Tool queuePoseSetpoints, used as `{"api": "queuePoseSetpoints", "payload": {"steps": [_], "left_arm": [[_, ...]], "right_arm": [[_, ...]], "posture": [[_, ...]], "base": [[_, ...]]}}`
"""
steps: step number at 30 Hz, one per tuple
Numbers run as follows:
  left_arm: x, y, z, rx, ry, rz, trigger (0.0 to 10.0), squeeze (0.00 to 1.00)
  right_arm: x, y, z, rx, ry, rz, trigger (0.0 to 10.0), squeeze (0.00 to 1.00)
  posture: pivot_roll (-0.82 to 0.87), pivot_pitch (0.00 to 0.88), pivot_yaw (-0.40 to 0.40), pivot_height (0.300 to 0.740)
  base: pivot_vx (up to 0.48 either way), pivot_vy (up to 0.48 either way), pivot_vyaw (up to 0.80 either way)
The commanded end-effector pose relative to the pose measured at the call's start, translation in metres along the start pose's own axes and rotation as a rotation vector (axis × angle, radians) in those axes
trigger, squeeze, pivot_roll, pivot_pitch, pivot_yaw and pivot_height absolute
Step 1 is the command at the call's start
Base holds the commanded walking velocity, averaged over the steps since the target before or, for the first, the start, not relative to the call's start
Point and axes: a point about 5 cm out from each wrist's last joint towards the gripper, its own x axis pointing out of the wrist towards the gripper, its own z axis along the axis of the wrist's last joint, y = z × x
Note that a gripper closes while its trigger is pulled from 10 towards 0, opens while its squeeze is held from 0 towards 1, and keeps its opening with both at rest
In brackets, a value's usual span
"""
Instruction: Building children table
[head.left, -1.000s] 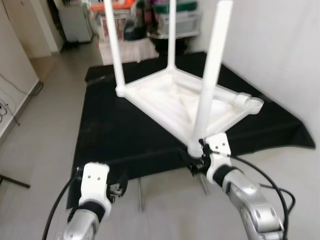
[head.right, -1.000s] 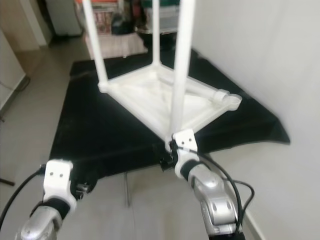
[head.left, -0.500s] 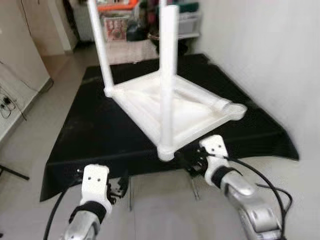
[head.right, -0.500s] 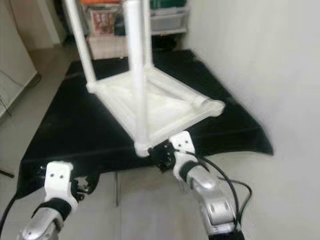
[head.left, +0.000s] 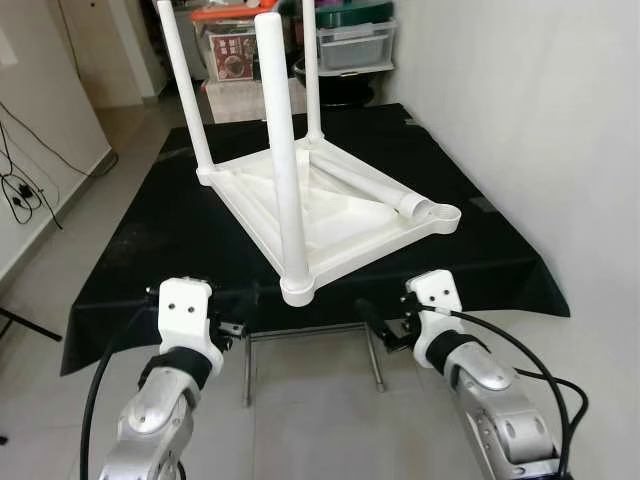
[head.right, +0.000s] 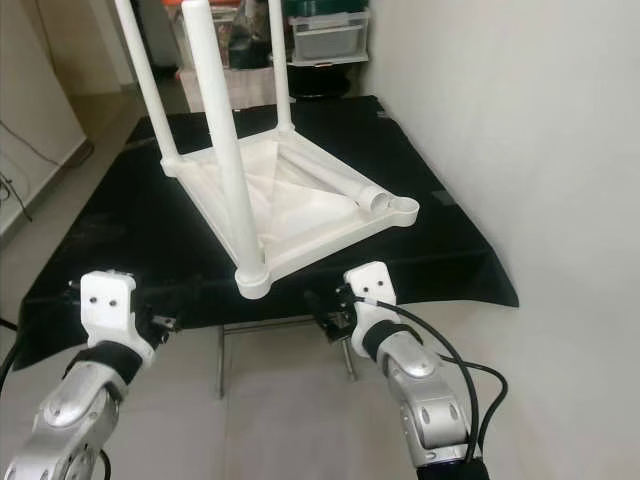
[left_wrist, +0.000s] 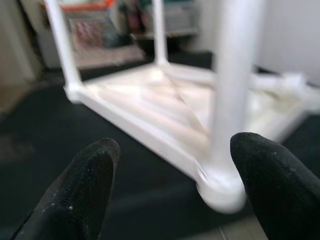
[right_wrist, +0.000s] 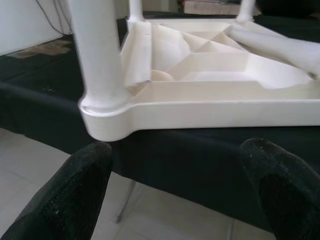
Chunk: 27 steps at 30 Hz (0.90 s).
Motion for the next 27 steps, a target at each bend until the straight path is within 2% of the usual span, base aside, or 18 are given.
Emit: {"api": "queuePoseSetpoints", "payload": {"steps": [1,3,6,11,12,13,15,18,20,21,22,23,24,26,27], "left_arm": [[0.003,0.006,0.003,-0.001,-0.025,0.002,10.0,0.00],[0.025,0.011,0.015,-0.025,-0.089,-0.013,10.0,0.00],[0.050,0.017,0.023,-0.039,-0.122,-0.031,10.0,0.00],[0.055,0.018,0.024,-0.038,-0.124,-0.038,10.0,0.00],[0.073,0.017,0.016,-0.049,-0.084,-0.087,10.0,0.00],[0.073,0.017,0.016,-0.049,-0.084,-0.087,10.0,0.00],[0.083,0.013,0.013,-0.067,-0.063,-0.134,10.0,0.00],[0.086,0.006,0.013,-0.098,-0.063,-0.189,10.0,0.00],[0.089,-0.017,0.019,-0.161,-0.086,-0.341,10.0,0.00],[0.089,-0.017,0.019,-0.161,-0.086,-0.341,10.0,0.00],[0.088,-0.027,0.021,-0.180,-0.093,-0.407,10.0,0.00],[0.088,-0.027,0.021,-0.180,-0.093,-0.407,10.0,0.00],[0.085,-0.036,0.021,-0.182,-0.092,-0.460,10.0,0.00],[0.083,-0.041,0.021,-0.180,-0.091,-0.490,10.0,0.00],[0.080,-0.044,0.020,-0.155,-0.086,-0.499,10.0,0.00]], "right_arm": [[-0.001,0.000,0.000,-0.006,-0.005,-0.003,10.0,0.00],[-0.001,0.002,0.000,-0.005,-0.004,-0.001,10.0,0.00],[-0.001,0.004,0.000,-0.005,-0.004,0.001,10.0,0.00],[-0.002,0.004,0.000,-0.005,-0.005,0.001,10.0,0.00],[-0.004,0.007,0.000,0.003,-0.006,0.002,10.0,0.00],[-0.004,0.007,0.000,0.003,-0.006,0.002,10.0,0.00],[-0.007,0.009,0.000,0.010,-0.007,0.003,10.0,0.00],[-0.008,0.010,0.000,0.015,-0.006,0.003,10.0,0.00],[-0.011,0.012,-0.001,0.030,-0.003,0.003,10.0,0.00],[-0.011,0.012,-0.001,0.030,-0.003,0.003,10.0,0.00],[-0.012,0.012,-0.001,0.036,-0.001,0.003,10.0,0.00],[-0.012,0.012,-0.001,0.036,-0.001,0.003,10.0,0.00],[-0.013,0.013,-0.001,0.042,0.000,0.005,10.0,0.00],[-0.014,0.014,-0.001,0.046,0.000,0.006,10.0,0.00],[-0.014,0.014,-0.001,0.050,0.001,0.007,10.0,0.00]], "posture": [[-0.03,0.013,0.008,0.740],[-0.04,0.013,0.006,0.740],[-0.05,0.018,0.013,0.740],[-0.05,0.019,0.014,0.740],[-0.06,0.036,0.029,0.740],[-0.06,0.036,0.029,0.740],[-0.07,0.044,0.035,0.740],[-0.07,0.049,0.041,0.740],[-0.08,0.062,0.051,0.740],[-0.08,0.062,0.051,0.740],[-0.08,0.063,0.053,0.740],[-0.08,0.063,0.053,0.740],[-0.08,0.071,0.056,0.740],[-0.08,0.071,0.056,0.740],[-0.07,0.077,0.057,0.740]], "base": [[0.000,0.000,0.00],[0.000,0.000,0.00],[0.000,0.000,0.00],[0.000,0.000,0.00],[0.000,0.000,0.00],[0.000,0.000,0.00],[0.000,0.000,0.00],[0.000,0.000,0.00],[0.000,0.000,0.00],[0.000,0.000,0.00],[0.000,0.000,0.00],[0.000,0.000,0.00],[0.000,0.000,0.00],[0.000,0.000,0.00],[0.000,0.000,0.00]]}}
